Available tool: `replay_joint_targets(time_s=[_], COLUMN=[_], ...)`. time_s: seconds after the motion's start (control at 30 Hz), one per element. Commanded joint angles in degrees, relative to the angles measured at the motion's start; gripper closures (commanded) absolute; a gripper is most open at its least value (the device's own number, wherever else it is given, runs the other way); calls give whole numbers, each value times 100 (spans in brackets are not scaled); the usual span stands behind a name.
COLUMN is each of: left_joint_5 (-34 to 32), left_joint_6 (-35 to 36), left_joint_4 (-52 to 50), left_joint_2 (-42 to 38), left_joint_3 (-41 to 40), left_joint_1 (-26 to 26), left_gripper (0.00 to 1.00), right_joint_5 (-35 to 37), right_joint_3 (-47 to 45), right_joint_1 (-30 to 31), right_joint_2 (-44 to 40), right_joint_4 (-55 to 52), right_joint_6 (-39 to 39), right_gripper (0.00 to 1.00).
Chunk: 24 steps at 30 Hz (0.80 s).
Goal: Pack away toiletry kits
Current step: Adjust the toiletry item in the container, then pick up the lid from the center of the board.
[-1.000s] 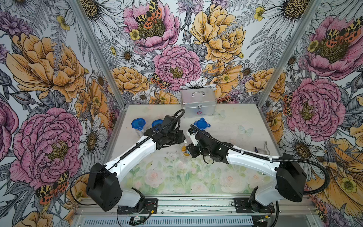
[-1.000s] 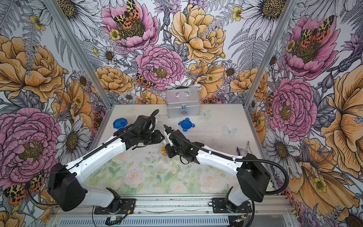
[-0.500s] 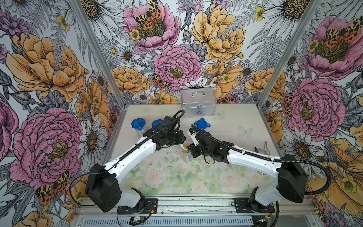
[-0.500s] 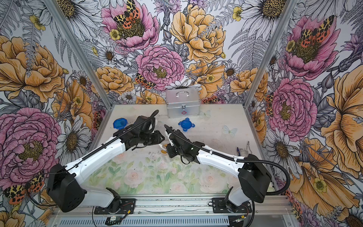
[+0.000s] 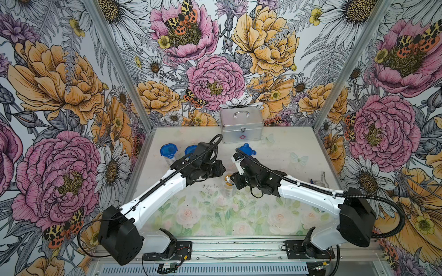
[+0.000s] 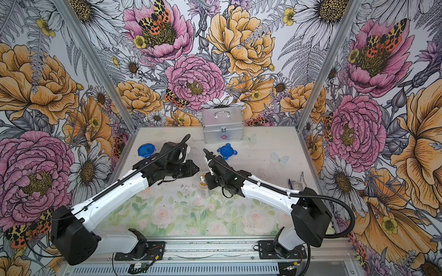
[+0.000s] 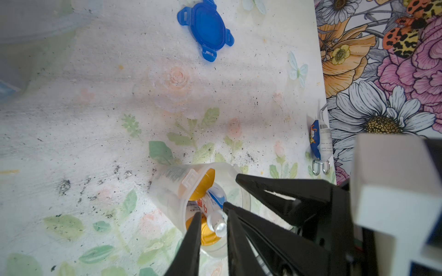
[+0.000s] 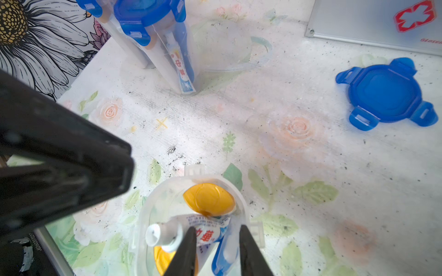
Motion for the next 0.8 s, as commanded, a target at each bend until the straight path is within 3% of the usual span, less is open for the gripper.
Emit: replay_joint_targets(time_s=[0.0,0.3,0.5,0.57,0.77], left_joint_5=[-41,-74,-111,-122,-113], left_joint_6=[71,9,-76,-96,-183], left_joint_4=[-229,-255,-326,-402,-580], left_joint_2=[-273,-510,-750,-865,-1124], left_joint_3=[-52,-336,-445,-456,-476], left_joint_1=[-58,11,111,171,436], left_gripper=[90,95,92,84,52], right_joint_5=[95,-61,13,-219,-394], right_joint_3=[357,790,1445,1806,3509], right_joint_1=[-93,-396,-1686,-2201,-2660], right_joint_2=[-365,-401,503,1135,2973], right_joint_4=[-136,-330,-1450,-1656,-2153], right_joint_6=[5,88,514,478,-323], right_gripper=[58,50,15,1,1])
